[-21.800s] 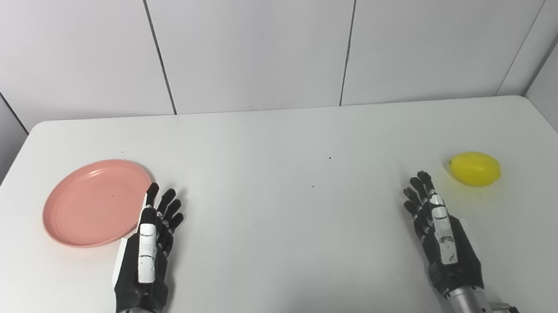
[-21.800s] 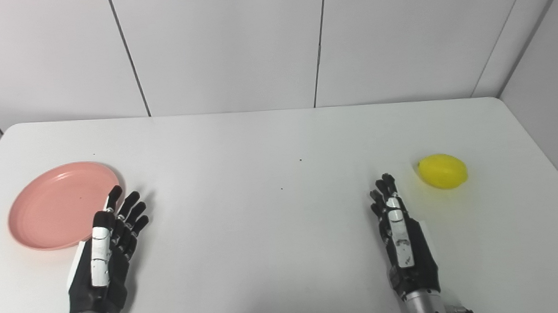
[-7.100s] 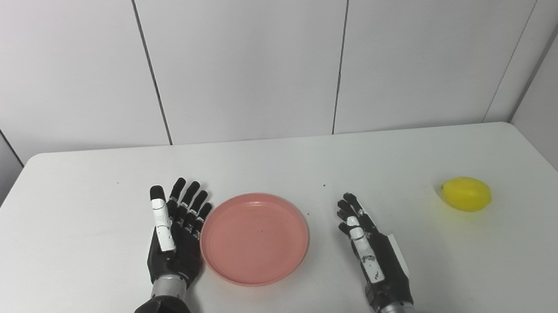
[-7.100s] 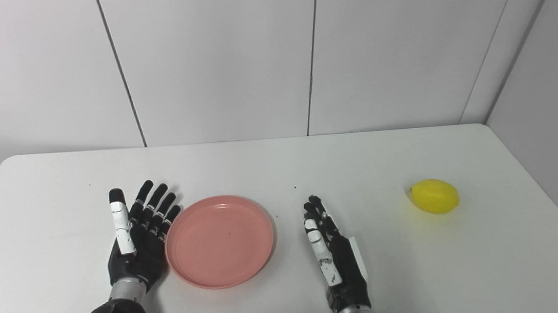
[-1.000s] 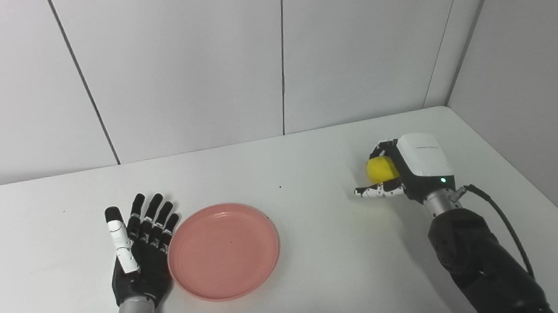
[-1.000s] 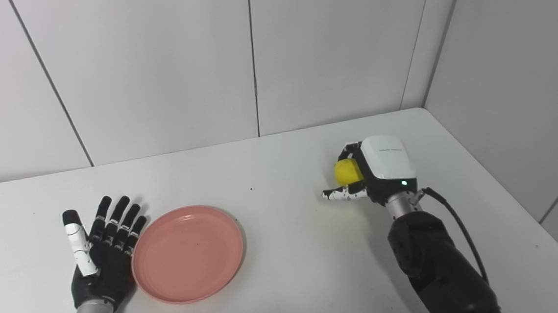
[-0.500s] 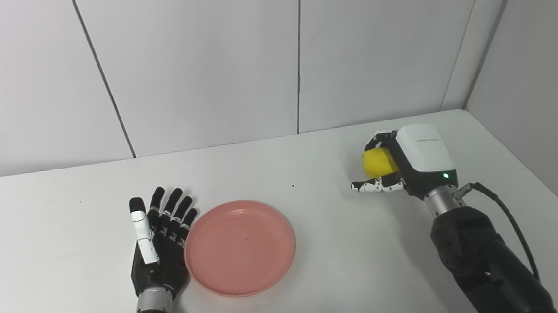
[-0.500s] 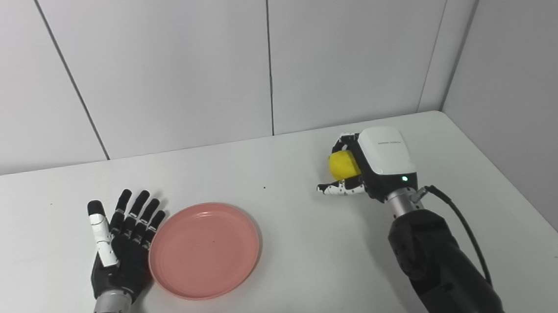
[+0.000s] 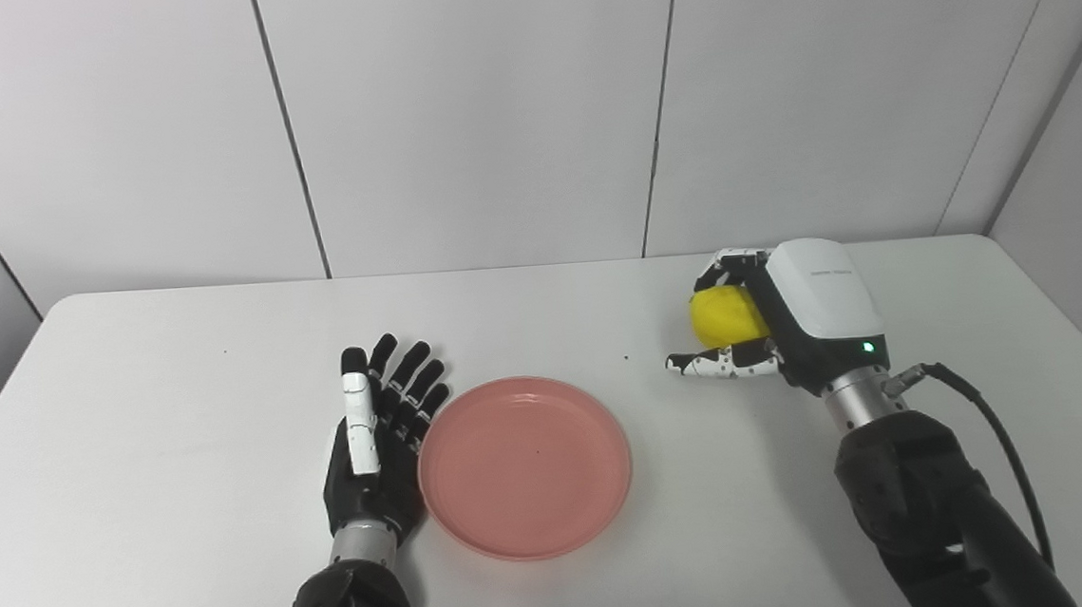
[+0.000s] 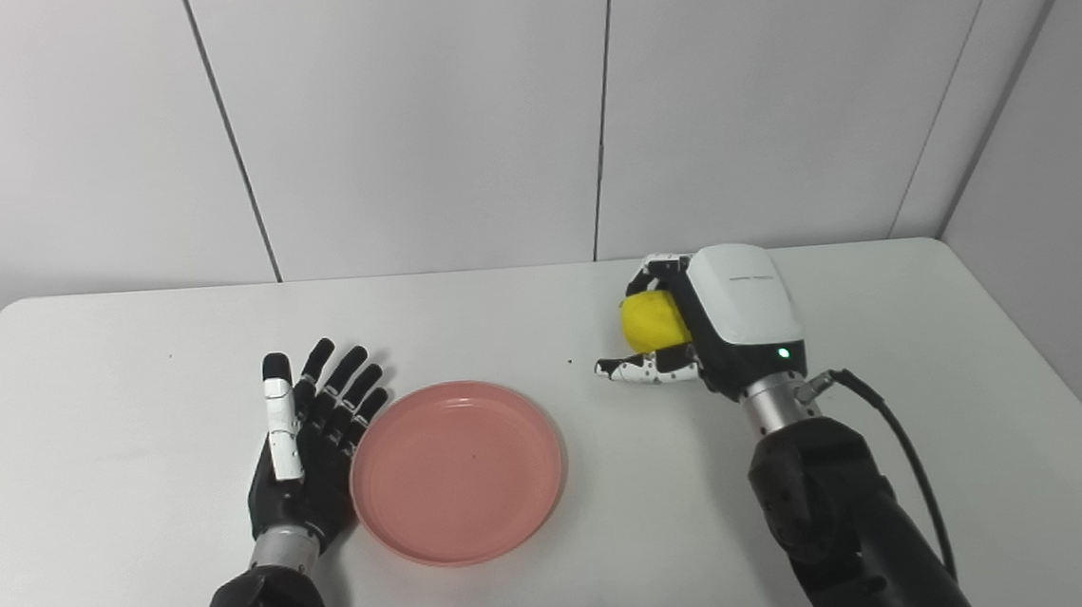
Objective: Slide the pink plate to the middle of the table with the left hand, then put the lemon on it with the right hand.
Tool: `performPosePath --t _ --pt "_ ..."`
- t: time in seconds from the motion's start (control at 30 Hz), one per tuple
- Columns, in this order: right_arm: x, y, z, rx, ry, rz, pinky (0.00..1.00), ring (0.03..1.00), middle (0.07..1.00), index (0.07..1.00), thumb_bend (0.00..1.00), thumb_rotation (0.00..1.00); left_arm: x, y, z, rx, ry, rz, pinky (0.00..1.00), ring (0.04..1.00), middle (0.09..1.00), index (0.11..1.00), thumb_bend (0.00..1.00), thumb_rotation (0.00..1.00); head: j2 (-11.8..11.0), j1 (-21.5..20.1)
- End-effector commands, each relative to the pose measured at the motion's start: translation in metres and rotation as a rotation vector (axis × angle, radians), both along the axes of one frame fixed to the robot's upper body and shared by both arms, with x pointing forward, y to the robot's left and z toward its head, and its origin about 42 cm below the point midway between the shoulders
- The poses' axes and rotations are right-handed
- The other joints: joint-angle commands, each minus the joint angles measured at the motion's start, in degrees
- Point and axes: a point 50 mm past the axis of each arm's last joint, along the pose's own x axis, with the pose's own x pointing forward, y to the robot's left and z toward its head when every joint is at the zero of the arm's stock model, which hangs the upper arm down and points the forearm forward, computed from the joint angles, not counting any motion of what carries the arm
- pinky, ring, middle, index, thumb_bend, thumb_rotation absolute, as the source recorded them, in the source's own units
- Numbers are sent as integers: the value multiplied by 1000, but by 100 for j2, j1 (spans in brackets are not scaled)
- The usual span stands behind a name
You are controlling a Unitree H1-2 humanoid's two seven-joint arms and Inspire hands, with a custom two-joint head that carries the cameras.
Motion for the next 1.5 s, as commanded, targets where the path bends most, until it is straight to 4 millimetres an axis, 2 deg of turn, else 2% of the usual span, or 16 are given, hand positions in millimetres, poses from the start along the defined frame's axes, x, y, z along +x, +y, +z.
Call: performPosePath --t 0.0,0.4,0.6,0.8,1.0,1.2,1.47 --pt "4 12 29 -14 -98 59 178 233 305 342 645 313 -17 -31 -21 -58 114 -1 872 849 845 908 905 797 -1 7" --pt "2 51 33 2 -96 189 163 212 282 309 654 271 -18 -34 -22 -63 114 6 858 839 839 906 902 773 0 212" --pt "1 68 32 -3 -79 216 165 219 292 338 645 318 -19 -36 -21 -58 116 6 856 838 836 902 905 772 8 229" --pt "0 81 33 10 -71 255 185 249 331 409 631 318 -20 -36 -22 -50 112 -1 870 844 846 905 894 786 7 256" --pt "-1 95 31 8 -60 306 183 245 324 398 626 318 -21 -36 -23 -40 109 0 850 837 842 899 895 797 5 258" --pt "-1 106 27 3 -48 340 169 231 312 447 635 298 -21 -36 -23 -33 108 -1 841 832 841 901 890 806 5 258" --pt "2 118 15 -35 -21 360 194 257 332 382 633 348 -21 -38 -22 -34 111 6 849 829 839 899 882 812 42 397"
